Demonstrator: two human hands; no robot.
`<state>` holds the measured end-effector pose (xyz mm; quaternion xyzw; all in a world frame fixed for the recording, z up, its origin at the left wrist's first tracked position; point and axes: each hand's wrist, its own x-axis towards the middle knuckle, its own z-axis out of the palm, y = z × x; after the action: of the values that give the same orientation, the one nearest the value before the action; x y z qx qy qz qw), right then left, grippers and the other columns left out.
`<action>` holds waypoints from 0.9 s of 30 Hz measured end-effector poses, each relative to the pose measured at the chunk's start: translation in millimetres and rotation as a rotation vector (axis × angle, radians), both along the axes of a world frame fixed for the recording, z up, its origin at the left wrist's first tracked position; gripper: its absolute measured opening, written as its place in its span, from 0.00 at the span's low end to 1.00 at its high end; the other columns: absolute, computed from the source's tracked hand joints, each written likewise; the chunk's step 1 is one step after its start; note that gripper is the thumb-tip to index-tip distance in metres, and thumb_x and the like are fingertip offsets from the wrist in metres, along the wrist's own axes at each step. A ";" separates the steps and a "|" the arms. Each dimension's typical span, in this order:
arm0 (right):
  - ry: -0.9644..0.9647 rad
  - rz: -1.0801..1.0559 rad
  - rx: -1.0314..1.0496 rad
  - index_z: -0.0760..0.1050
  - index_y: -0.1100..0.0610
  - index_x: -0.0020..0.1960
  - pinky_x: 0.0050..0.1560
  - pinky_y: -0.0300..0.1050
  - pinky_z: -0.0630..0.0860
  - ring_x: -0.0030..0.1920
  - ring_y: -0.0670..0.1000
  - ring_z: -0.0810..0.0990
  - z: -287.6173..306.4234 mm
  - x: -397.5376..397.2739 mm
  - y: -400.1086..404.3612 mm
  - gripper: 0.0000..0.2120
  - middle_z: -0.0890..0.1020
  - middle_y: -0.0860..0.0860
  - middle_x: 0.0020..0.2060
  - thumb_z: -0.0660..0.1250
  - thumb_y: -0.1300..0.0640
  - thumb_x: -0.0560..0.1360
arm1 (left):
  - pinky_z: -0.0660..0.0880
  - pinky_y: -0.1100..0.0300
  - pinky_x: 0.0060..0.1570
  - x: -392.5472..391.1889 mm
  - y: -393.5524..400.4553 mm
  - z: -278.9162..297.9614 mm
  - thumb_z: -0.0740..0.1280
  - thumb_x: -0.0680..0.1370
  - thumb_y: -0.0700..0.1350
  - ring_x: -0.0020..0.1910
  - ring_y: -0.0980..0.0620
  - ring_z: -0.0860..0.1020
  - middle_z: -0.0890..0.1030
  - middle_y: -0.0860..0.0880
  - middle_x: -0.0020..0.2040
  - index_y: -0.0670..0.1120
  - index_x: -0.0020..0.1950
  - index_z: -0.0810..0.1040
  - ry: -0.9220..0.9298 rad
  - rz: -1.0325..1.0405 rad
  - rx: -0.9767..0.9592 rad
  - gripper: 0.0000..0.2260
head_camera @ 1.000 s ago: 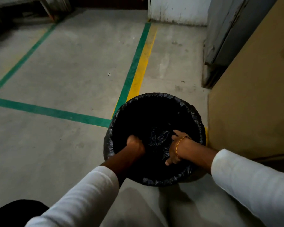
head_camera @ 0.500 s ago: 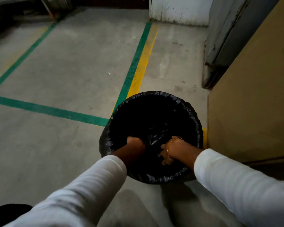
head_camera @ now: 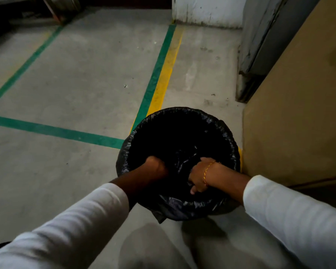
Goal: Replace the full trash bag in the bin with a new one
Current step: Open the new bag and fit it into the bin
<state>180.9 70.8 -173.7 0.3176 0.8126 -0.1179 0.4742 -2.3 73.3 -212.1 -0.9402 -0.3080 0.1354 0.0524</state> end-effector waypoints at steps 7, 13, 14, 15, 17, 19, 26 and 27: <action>0.272 0.094 0.227 0.73 0.55 0.67 0.59 0.54 0.73 0.65 0.60 0.74 18.4 -15.6 4.6 0.21 0.75 0.55 0.65 0.62 0.45 0.78 | 0.68 0.53 0.63 31.4 6.0 26.6 0.54 0.83 0.41 0.71 0.42 0.69 0.71 0.43 0.72 0.42 0.72 0.71 0.356 0.365 -0.370 0.17; 0.280 -0.031 0.174 0.73 0.55 0.65 0.58 0.55 0.74 0.64 0.60 0.75 29.3 -9.6 19.9 0.20 0.76 0.55 0.64 0.60 0.45 0.78 | 0.73 0.53 0.60 28.8 2.8 75.9 0.60 0.80 0.41 0.65 0.41 0.75 0.76 0.40 0.66 0.39 0.66 0.76 0.246 0.429 -0.526 0.16; 0.389 -0.053 0.218 0.75 0.55 0.62 0.55 0.54 0.75 0.61 0.60 0.77 36.4 -7.0 19.8 0.18 0.77 0.54 0.61 0.60 0.46 0.78 | 0.74 0.50 0.60 25.2 6.9 83.4 0.60 0.79 0.43 0.64 0.42 0.76 0.77 0.41 0.66 0.41 0.65 0.76 0.161 0.423 -0.502 0.15; 0.532 -0.095 0.282 0.76 0.55 0.59 0.53 0.53 0.76 0.58 0.59 0.78 44.0 -2.5 19.0 0.16 0.78 0.53 0.58 0.59 0.46 0.78 | 0.75 0.50 0.60 17.8 8.6 91.0 0.60 0.79 0.46 0.63 0.42 0.77 0.78 0.42 0.64 0.43 0.63 0.77 -0.042 0.443 -0.450 0.15; 0.876 -0.209 0.464 0.77 0.53 0.55 0.51 0.51 0.75 0.54 0.56 0.78 60.8 11.4 19.1 0.14 0.79 0.51 0.52 0.58 0.46 0.78 | 0.73 0.54 0.60 -4.1 4.4 113.5 0.59 0.79 0.48 0.60 0.47 0.78 0.80 0.45 0.60 0.44 0.61 0.79 -0.557 0.541 -0.359 0.15; 1.158 -0.376 0.685 0.78 0.54 0.53 0.53 0.51 0.74 0.53 0.55 0.76 73.6 34.8 18.4 0.13 0.79 0.51 0.50 0.59 0.49 0.78 | 0.72 0.58 0.61 -32.4 -6.7 124.3 0.59 0.79 0.49 0.59 0.52 0.77 0.80 0.48 0.60 0.45 0.62 0.79 -0.983 0.709 -0.175 0.16; 1.450 -1.534 0.409 0.65 0.51 0.74 0.66 0.49 0.71 0.68 0.50 0.71 46.2 64.1 -18.4 0.23 0.72 0.48 0.69 0.61 0.49 0.80 | 0.72 0.54 0.60 -31.1 -68.4 83.4 0.51 0.81 0.61 0.59 0.51 0.78 0.81 0.50 0.61 0.50 0.64 0.77 -1.792 1.589 -0.956 0.23; 1.454 -1.548 0.355 0.63 0.51 0.75 0.66 0.48 0.70 0.68 0.49 0.71 42.2 60.7 -24.5 0.23 0.71 0.47 0.69 0.60 0.50 0.81 | 0.71 0.52 0.63 -25.6 -73.1 77.0 0.50 0.81 0.63 0.60 0.51 0.78 0.81 0.49 0.63 0.50 0.66 0.77 -1.892 1.571 -1.074 0.26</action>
<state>241.6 46.3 -131.5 0.6637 0.4835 -0.4267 -0.3790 -27.9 0.2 -135.1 -0.1514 -0.5891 -0.4649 -0.6433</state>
